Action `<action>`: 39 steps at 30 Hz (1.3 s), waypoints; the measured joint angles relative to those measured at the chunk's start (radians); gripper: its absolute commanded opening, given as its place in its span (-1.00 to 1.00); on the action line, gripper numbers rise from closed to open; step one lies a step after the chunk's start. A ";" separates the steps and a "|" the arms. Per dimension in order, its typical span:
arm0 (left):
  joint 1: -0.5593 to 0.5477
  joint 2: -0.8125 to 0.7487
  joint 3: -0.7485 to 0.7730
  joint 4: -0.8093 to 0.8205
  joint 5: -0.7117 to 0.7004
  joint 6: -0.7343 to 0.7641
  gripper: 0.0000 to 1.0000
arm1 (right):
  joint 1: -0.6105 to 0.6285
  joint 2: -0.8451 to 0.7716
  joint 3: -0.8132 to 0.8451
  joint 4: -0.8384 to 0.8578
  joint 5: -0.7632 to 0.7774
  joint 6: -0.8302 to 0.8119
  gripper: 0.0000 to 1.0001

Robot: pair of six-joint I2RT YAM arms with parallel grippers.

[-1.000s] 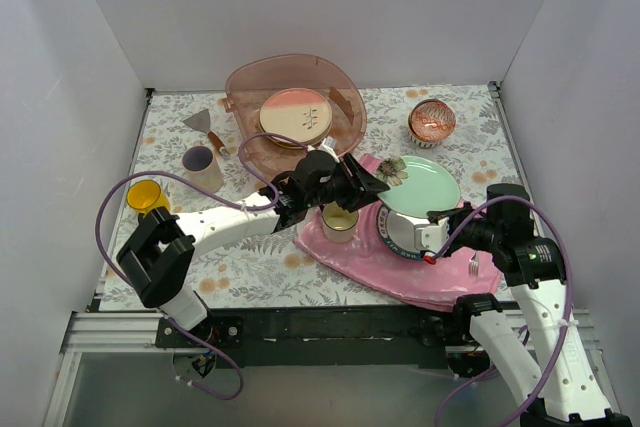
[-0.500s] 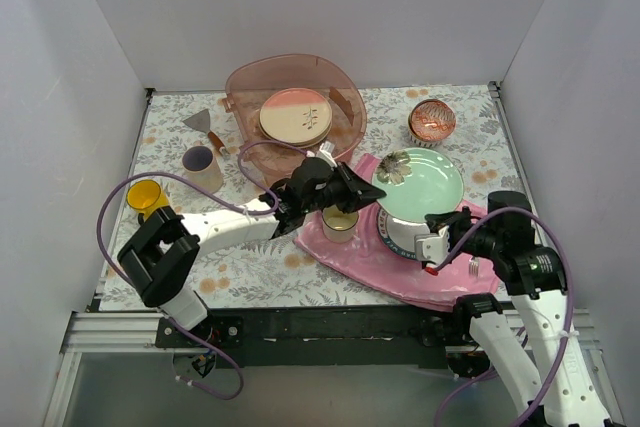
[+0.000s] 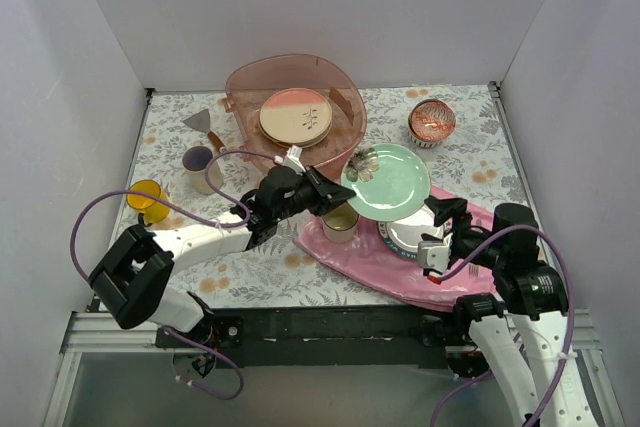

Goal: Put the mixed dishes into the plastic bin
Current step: Pick up the plate at the center of the board.

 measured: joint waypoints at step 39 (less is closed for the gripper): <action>0.517 -0.014 0.188 -0.116 0.294 0.113 -1.00 | -0.435 0.425 -0.216 0.669 -0.095 1.397 0.95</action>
